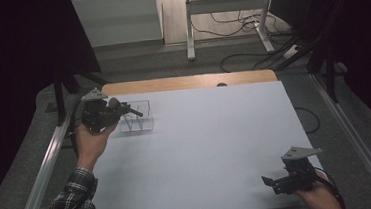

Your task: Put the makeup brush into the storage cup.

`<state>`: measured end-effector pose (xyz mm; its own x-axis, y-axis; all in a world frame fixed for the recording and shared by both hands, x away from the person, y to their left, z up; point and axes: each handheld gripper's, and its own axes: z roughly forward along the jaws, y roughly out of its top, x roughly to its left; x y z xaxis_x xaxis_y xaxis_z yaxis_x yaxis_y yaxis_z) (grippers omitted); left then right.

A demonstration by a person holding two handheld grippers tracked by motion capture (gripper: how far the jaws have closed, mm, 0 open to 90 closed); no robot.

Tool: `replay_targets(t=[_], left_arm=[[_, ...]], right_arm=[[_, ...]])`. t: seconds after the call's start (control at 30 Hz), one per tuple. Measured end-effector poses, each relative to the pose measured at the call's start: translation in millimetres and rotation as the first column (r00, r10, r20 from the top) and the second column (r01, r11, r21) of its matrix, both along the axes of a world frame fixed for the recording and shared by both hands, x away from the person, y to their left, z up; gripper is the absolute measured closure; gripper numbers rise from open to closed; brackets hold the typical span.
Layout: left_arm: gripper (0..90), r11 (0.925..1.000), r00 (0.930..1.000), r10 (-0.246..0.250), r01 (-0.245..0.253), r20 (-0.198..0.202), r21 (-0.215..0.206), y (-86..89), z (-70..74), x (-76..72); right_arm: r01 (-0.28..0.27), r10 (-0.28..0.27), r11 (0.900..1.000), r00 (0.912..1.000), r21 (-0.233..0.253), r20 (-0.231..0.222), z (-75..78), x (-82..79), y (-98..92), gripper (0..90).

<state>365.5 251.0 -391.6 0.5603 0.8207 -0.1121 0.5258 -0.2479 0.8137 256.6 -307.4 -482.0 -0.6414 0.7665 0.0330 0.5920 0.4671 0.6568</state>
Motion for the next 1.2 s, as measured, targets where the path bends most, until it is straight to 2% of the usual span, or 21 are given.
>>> replay_targets(t=[0.67,1.2], left_arm=[[76.7,0.9988,0.9994,0.03,-0.029,-0.02,0.04,-8.2,3.6,28.8],[76.7,0.9958,0.9977,0.048,-0.044,-0.047,0.081,-16.6,-9.7,45.7]], right_arm=[[0.004,-0.004,1.0,1.0,0.01,-0.005,0.0,-1.2,-2.7,0.0],[-0.001,0.001,1.0,0.9999,0.007,-0.011,-0.4,-1.2,-2.2,0.0]])
